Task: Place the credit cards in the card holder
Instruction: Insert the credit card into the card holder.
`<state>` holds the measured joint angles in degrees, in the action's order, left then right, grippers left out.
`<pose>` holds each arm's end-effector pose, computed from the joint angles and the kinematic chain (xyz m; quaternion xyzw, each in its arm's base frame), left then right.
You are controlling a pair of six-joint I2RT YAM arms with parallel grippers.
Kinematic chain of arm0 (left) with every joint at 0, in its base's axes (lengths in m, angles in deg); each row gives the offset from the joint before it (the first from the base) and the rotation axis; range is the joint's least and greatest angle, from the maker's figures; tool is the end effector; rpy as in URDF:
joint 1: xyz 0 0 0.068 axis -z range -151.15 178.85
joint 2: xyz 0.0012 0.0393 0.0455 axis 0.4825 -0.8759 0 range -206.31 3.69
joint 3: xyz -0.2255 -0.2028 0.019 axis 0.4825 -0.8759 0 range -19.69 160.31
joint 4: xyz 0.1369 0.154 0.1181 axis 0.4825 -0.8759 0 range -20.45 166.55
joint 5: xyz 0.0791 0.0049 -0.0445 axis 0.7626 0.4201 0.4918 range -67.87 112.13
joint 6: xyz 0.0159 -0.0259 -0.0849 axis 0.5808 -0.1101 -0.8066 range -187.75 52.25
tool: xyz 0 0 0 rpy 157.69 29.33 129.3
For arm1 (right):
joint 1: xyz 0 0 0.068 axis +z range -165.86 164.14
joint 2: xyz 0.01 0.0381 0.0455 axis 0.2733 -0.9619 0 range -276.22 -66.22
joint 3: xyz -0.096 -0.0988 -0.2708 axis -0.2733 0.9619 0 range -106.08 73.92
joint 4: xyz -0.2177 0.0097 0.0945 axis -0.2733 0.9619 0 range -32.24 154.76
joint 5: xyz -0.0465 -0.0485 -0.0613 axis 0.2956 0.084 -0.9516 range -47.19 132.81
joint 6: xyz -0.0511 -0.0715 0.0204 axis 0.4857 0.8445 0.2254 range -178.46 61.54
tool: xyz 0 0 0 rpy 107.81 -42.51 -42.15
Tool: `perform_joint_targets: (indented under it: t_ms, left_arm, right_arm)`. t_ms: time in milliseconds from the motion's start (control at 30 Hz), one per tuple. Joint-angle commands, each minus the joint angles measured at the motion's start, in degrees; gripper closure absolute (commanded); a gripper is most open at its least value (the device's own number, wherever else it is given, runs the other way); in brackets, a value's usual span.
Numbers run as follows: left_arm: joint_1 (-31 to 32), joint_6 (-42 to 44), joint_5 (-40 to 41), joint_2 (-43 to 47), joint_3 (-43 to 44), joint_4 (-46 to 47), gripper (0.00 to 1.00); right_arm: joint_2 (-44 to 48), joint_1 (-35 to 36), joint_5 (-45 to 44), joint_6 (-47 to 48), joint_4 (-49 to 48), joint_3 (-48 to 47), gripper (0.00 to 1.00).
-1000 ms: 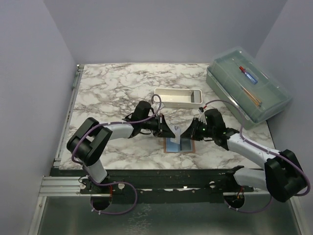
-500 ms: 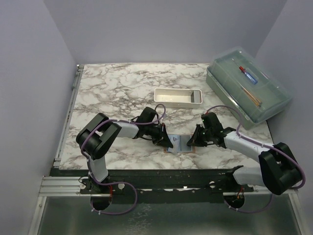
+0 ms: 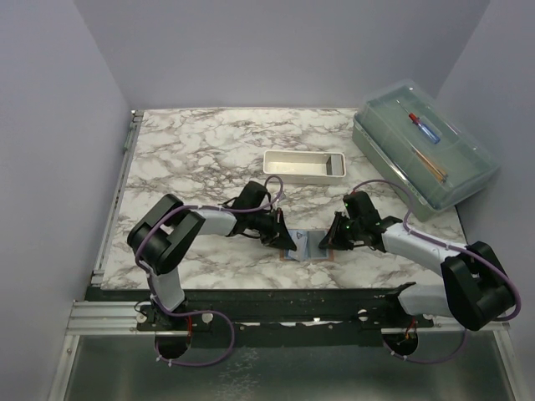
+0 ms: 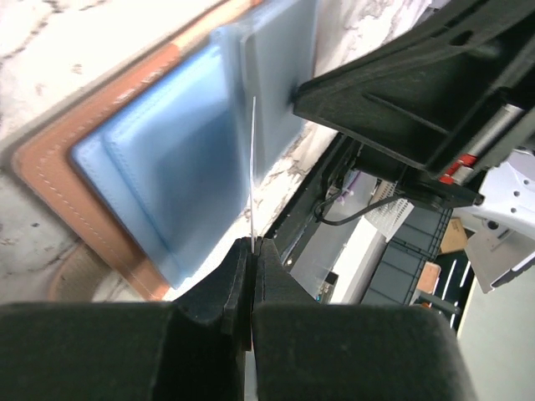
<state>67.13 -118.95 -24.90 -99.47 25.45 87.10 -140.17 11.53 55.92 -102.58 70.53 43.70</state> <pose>0.2315 -0.2579 0.1525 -0.0477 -0.8653 0.4983 0.0254 0.1890 0.1185 0.1625 0.1058 0.9460 0.2559 0.1685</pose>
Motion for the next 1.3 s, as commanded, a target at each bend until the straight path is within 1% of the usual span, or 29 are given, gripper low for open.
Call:
perform_joint_targets:
  t_ms: [0,133,333,800,1267]
  left_arm:
    - [0.52,0.18,1.63,4.46,-0.50,0.63,1.00]
    - [1.07,-0.21,1.58,4.41,-0.49,0.53,1.00]
    - [1.41,-0.30,0.69,1.51,0.22,0.74,1.00]
    - [1.54,-0.17,1.87,-1.49,0.07,1.06,1.00]
    - [1.47,-0.35,5.49,-4.28,3.43,2.26,1.00]
  right_arm:
    - [-1.43,0.07,-2.50,-0.01,1.46,-0.45,1.00]
    - [-1.39,0.07,-2.48,0.16,1.67,-0.43,1.00]
    - [-1.02,0.09,-2.39,0.22,1.70,-0.43,1.00]
    - [-0.62,0.07,-2.03,0.18,1.56,-0.11,1.00]
    - [-0.85,0.10,-1.22,-0.10,0.43,0.25,1.00]
